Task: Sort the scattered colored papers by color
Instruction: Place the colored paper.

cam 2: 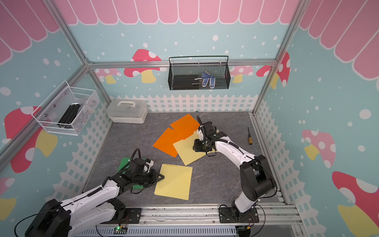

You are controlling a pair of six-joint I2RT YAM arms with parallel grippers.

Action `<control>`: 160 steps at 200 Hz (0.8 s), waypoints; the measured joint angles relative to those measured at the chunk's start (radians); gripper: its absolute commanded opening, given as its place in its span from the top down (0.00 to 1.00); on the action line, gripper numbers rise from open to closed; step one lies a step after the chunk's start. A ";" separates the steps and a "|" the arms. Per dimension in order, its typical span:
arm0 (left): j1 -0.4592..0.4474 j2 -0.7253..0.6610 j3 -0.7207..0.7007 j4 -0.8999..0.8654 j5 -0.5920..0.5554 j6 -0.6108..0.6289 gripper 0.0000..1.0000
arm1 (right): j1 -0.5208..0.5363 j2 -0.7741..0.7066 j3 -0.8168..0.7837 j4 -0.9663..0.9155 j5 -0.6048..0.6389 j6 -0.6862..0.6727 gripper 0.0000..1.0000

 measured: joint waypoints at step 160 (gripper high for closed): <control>0.084 -0.156 0.084 -0.323 -0.146 0.067 0.55 | 0.003 0.000 -0.025 0.004 -0.014 -0.001 0.59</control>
